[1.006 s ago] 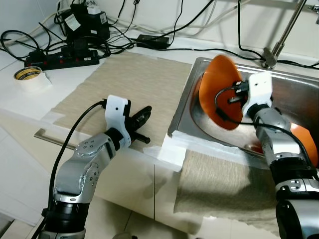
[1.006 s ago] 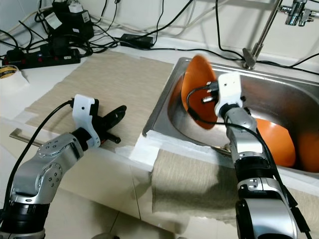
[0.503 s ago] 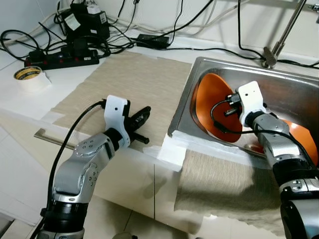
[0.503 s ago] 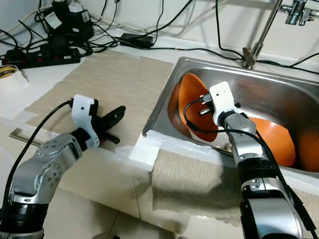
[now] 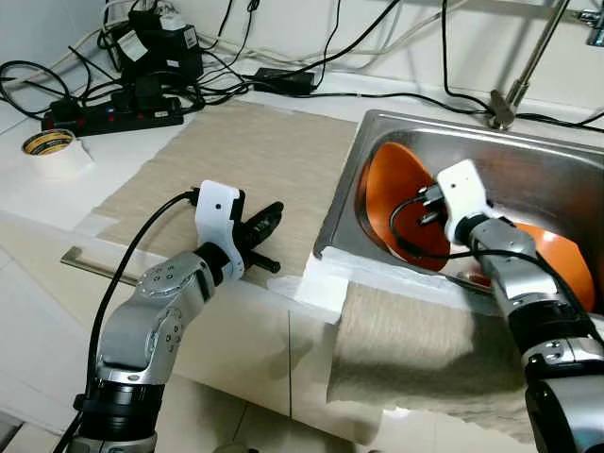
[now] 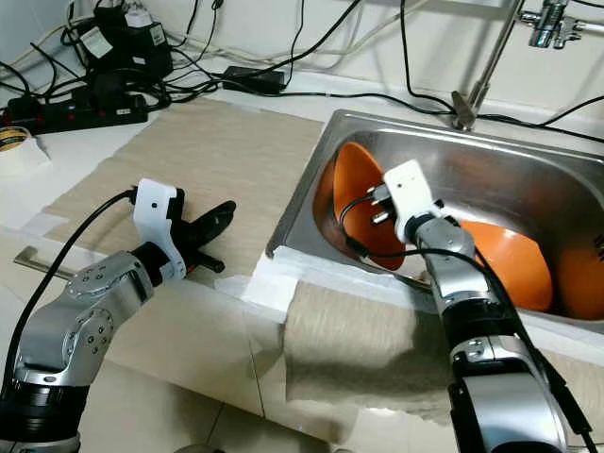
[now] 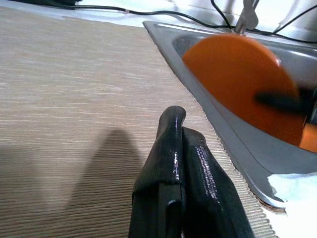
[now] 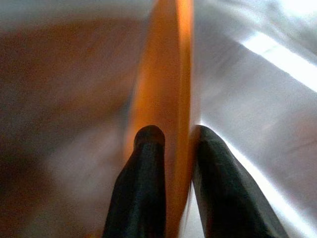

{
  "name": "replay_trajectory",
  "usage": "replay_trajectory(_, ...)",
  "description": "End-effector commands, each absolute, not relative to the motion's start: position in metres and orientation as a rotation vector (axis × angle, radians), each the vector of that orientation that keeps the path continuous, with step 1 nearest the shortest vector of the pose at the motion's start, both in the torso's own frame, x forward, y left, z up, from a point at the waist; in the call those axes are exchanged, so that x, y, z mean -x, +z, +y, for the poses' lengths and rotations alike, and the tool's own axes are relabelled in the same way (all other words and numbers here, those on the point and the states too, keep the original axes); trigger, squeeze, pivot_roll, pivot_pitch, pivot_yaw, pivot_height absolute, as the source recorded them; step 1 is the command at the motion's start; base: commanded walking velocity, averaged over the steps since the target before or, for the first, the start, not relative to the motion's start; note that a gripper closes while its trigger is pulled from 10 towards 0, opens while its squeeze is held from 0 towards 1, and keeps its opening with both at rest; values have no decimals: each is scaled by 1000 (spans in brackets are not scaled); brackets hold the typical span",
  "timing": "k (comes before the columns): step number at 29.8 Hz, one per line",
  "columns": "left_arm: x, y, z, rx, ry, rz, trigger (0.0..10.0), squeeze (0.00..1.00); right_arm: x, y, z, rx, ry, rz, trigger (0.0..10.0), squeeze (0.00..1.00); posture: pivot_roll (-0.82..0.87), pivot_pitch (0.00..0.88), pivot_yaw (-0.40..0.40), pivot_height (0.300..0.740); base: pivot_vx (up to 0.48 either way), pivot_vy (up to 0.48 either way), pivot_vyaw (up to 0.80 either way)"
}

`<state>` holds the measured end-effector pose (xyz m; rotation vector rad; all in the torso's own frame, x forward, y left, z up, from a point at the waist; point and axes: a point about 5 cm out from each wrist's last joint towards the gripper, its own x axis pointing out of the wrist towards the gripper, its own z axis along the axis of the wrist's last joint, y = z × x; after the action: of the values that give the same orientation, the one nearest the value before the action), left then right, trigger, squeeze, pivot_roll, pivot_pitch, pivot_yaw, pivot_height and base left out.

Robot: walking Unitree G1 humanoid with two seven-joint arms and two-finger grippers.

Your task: Kitchen organization

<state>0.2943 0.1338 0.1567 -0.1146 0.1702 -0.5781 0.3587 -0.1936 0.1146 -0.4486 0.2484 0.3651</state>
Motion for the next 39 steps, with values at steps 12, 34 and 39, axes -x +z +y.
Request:
replay_trajectory(12, -295, 161, 135, 98, -584, 166, 10000, 0, -359, 116, -178, 424, 419, 224, 10000, 1000, 22, 50, 39, 728, 0, 0, 0)
replay_trajectory(34, -298, 159, 135, 88, -584, 169, 10000, 0, -370, 163, -179, 9, 104, -36, 10000, 0, 18, 27, 32, 728, 0, 0, 0)
replay_trajectory(39, -299, 159, 134, 86, -588, 169, 10000, 0, -369, 161, -177, 2, 90, -36, 10000, 0, 16, 23, 34, 728, 0, 0, 0)
